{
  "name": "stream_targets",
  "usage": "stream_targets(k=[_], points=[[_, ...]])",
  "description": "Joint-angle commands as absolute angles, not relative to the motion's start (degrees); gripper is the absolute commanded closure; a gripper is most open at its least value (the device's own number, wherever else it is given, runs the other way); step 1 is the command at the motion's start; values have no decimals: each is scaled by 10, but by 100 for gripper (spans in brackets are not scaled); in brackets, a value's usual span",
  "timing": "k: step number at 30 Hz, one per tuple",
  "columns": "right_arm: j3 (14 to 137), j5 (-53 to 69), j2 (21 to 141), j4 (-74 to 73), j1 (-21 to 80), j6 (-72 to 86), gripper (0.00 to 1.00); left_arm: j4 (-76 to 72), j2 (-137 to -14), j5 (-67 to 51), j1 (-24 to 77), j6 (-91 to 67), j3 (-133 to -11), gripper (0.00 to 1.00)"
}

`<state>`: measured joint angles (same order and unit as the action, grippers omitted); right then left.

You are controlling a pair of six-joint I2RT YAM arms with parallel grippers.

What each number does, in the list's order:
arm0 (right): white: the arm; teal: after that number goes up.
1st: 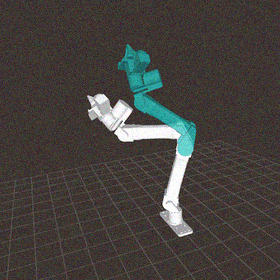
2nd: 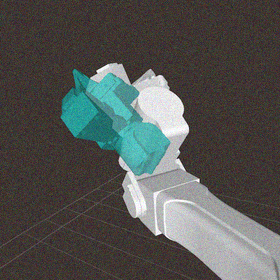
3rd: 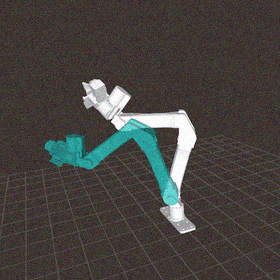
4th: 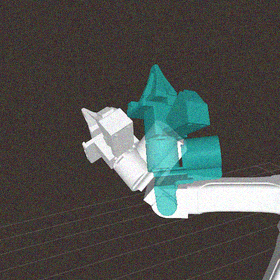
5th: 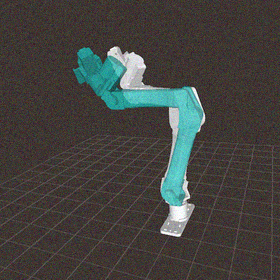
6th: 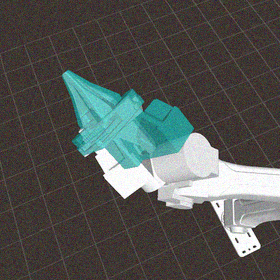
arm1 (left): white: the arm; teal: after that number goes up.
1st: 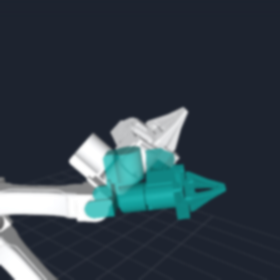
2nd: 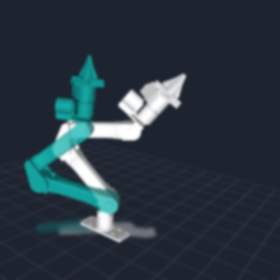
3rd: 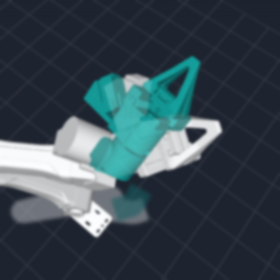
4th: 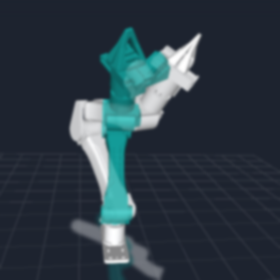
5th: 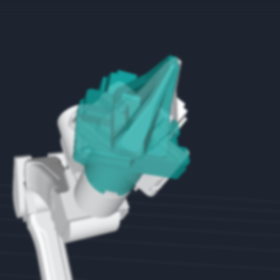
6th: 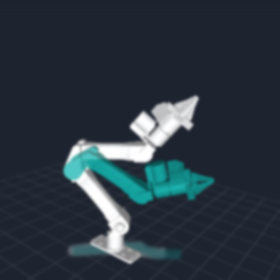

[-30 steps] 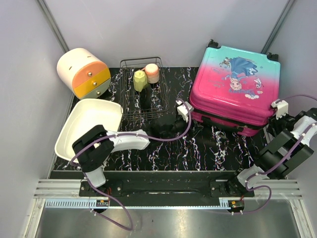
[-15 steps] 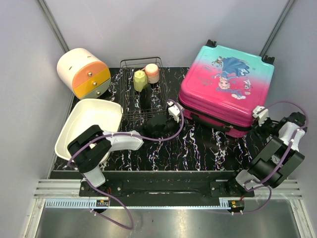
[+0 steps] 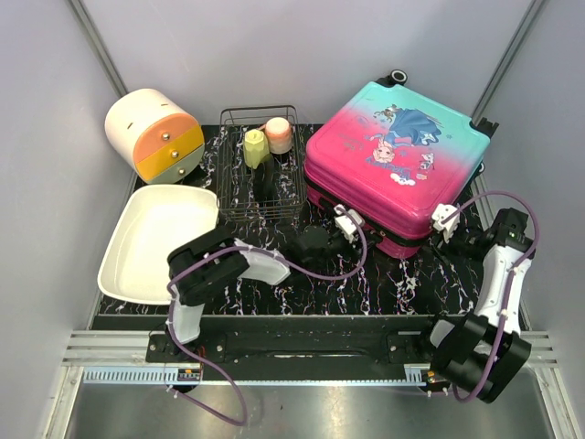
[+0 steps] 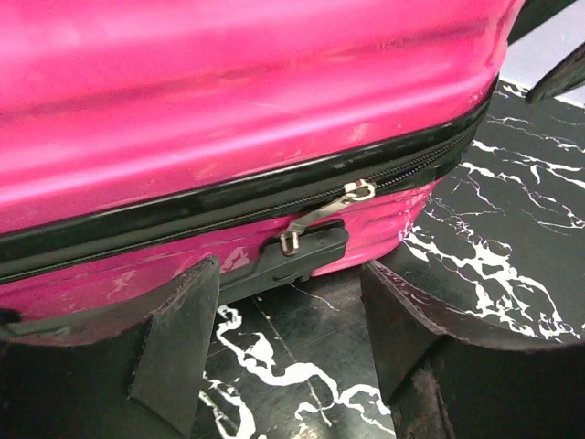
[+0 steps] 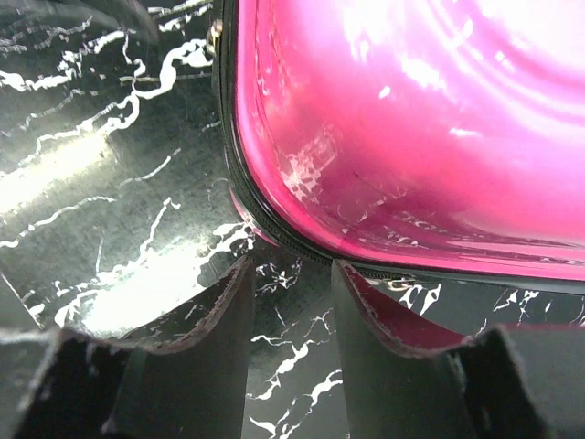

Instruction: Open, take out, and arrange the luggage

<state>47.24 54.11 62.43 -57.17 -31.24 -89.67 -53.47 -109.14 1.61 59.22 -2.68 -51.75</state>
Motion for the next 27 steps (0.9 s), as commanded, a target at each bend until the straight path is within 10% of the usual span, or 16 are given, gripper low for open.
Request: stream_targets(k=[1, 18, 27], points=[[488, 573, 585, -584, -306, -814, 53, -623, -1134, 60, 613, -13, -561, 33], [510, 553, 559, -582, -319, -729, 51, -587, -1236, 144, 624, -17, -650, 41], [495, 548, 547, -583, -336, -734, 51, -589, -1184, 154, 625, -35, -621, 78]])
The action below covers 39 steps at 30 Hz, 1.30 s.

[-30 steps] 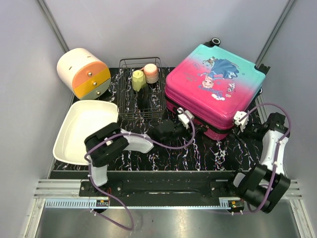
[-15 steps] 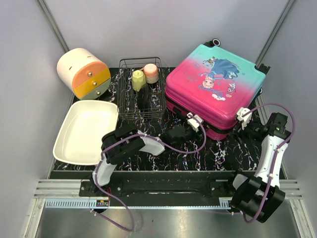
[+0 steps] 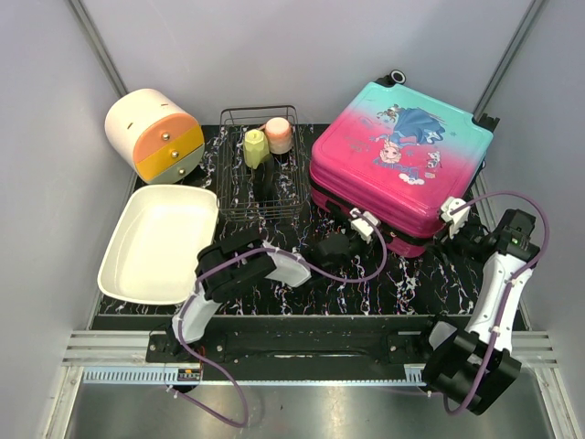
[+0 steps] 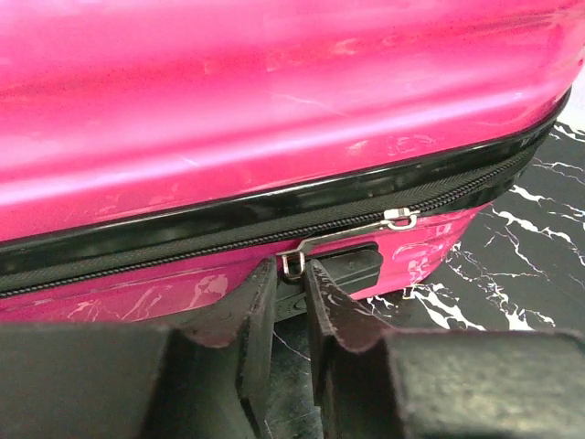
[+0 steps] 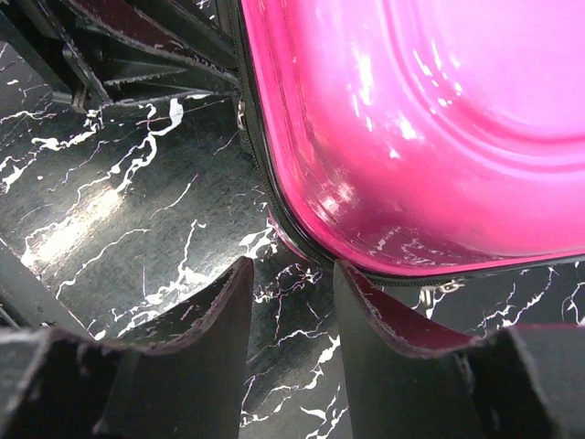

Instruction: Open, take out, and arrange the luggage

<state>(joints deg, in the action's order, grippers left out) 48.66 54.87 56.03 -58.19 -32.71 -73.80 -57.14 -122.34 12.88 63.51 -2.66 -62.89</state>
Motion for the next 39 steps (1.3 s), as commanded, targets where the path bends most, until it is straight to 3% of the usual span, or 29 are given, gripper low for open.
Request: stream_targets(k=[1, 6, 18, 19, 20, 23, 24, 28, 39], points=[[493, 548, 546, -583, -338, -734, 51, -589, -1175, 148, 626, -46, -615, 80], [498, 555, 547, -586, -355, -738, 51, -589, -1106, 130, 641, -56, -592, 100], [512, 564, 565, -592, -355, -752, 47, -640, -998, 33, 701, -4, -463, 100], [514, 565, 567, -592, -356, -753, 46, -615, -998, 43, 701, -14, -466, 99], [517, 566, 569, -593, -355, -754, 45, -600, -1002, 52, 700, -22, -471, 80], [522, 565, 570, -594, -356, -752, 43, -552, -1020, 90, 693, -51, -503, 47], [523, 564, 570, -594, -356, -751, 43, -542, -1026, 98, 692, -58, -514, 43], [524, 561, 570, -596, -358, -746, 41, -540, -1082, 129, 692, -73, -575, 35], [541, 552, 570, -609, -366, -744, 38, -540, -1222, 195, 688, -74, -703, 39]])
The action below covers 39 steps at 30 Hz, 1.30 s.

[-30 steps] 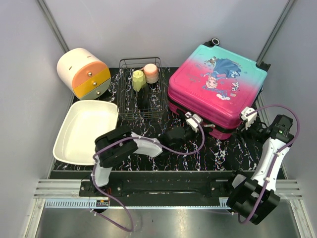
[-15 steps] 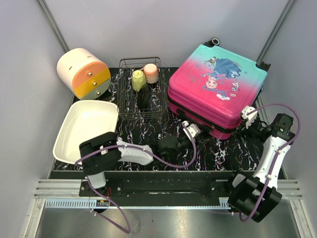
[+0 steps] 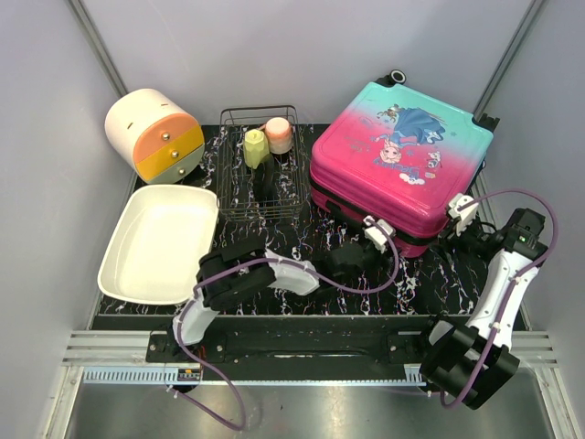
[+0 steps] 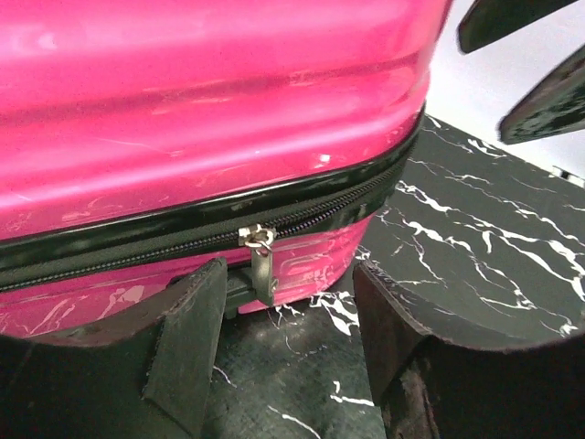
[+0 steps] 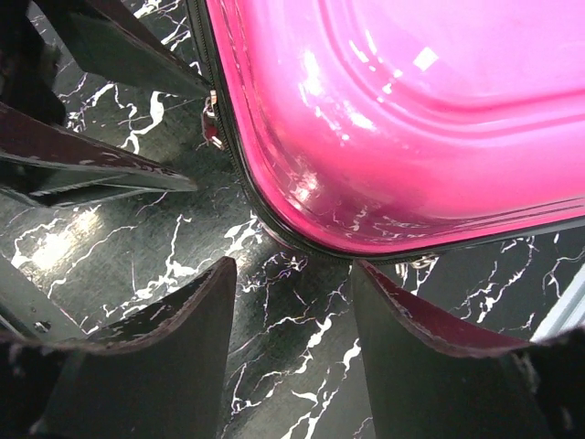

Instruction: Open, take out, and arrange the luggage

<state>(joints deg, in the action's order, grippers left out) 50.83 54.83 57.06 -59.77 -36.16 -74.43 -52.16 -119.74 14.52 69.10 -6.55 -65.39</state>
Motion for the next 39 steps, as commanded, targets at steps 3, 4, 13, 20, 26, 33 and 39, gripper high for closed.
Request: stream_targets(k=[3, 4, 13, 20, 26, 33, 39], points=[[548, 550, 570, -618, -367, -748, 35, -539, -1244, 219, 684, -72, -721, 44], [550, 548, 570, -620, -369, -748, 34, -539, -1251, 226, 683, -72, -725, 46], [579, 548, 577, -641, -372, -748, 29, -539, -1217, 212, 656, -95, -688, 100], [620, 559, 580, -662, -372, -743, 13, -470, -1121, 155, 618, -138, -623, 100], [650, 601, 585, -691, -366, -746, 1, -369, -1085, 84, 544, -132, -608, 100], [660, 506, 580, -514, -221, -495, 0, -328, -1069, -15, 513, -79, -613, 100], [715, 393, 613, -461, -86, -429, 0, -332, -1092, -27, 518, -99, -642, 100]])
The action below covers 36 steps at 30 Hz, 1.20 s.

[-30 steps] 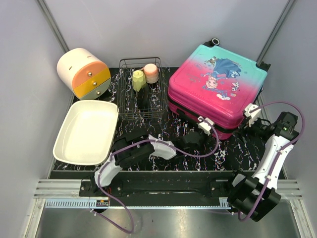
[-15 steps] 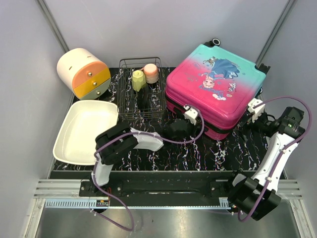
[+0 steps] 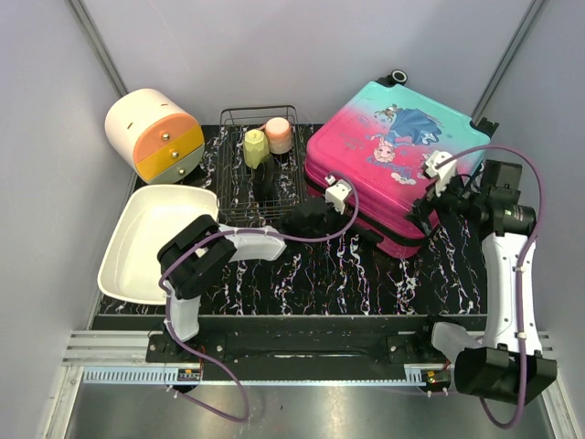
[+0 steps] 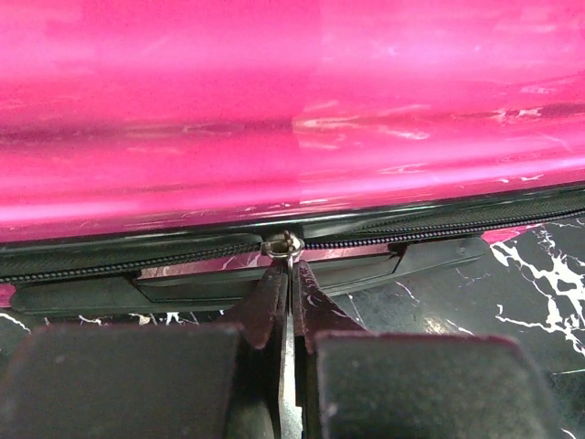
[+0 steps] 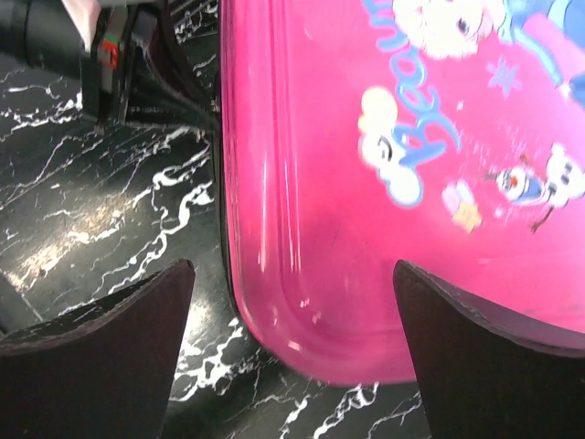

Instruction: Open, take out, and arrange the luggage

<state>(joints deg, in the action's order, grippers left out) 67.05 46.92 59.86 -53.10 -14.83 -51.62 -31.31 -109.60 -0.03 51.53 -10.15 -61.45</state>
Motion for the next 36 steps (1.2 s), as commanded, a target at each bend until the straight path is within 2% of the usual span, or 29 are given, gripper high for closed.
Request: stream_targets(k=[1, 10, 14, 18, 19, 22, 26, 29, 36], points=[[722, 367, 614, -454, -72, -433, 0, -334, -1093, -30, 518, -100, -644, 100], [706, 181, 638, -443, 112, -527, 0, -318, -1078, -43, 514, -91, -647, 100], [678, 82, 649, -428, 157, -561, 0, -285, -1064, -46, 492, -90, -641, 100], [655, 6, 659, -412, 161, -592, 9, -266, -1038, -51, 464, -64, -627, 100], [644, -19, 657, -412, 160, -598, 17, -259, -1035, -54, 460, -60, -626, 100], [608, -52, 636, -411, 160, -623, 28, -236, -1027, -53, 440, -34, -628, 100], [575, -83, 610, -421, 155, -629, 29, -203, -1023, -45, 418, -4, -639, 100], [563, -86, 597, -432, 115, -643, 30, -186, -1022, -37, 403, 39, -650, 100], [588, 15, 606, -455, -77, -698, 30, -185, -1003, -110, 430, 79, -657, 100]])
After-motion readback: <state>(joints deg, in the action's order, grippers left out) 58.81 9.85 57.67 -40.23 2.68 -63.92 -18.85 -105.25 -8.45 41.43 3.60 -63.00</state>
